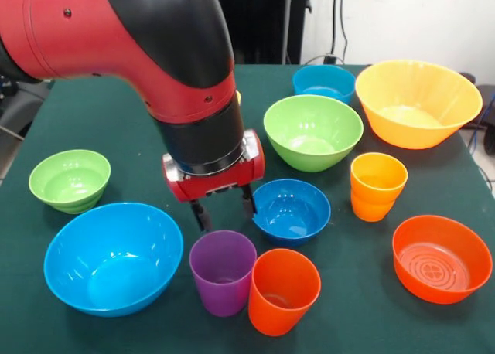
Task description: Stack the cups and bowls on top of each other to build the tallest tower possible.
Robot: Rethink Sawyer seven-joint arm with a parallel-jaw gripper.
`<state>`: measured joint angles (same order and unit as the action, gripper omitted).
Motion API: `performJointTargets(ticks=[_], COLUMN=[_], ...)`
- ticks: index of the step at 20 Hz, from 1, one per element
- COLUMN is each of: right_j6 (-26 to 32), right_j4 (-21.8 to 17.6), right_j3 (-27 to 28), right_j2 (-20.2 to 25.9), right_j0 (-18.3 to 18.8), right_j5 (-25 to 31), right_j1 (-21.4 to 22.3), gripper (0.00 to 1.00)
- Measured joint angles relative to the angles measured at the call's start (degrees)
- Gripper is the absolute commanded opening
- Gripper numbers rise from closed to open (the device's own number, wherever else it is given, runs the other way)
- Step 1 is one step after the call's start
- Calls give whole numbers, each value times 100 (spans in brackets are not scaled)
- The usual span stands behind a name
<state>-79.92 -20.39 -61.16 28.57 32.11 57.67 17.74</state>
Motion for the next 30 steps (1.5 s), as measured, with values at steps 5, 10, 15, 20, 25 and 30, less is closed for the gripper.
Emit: performJointTargets(ticks=[5,10,15,20,25,30], right_j6=[0,0,0,0,0,0], right_j4=[-215,-315,-329,-371,-476,-563], right_j3=[-104,-157,-247,-297,-294,-99], right_j2=[64,166,252,296,288,253], right_j0=[49,57,89,80,23,-140], right_j5=[-381,-513,-566,-569,-570,-423], right_j1=[-65,-70,-69,-62,-14,4], gripper=[100,100,100,100,100,100])
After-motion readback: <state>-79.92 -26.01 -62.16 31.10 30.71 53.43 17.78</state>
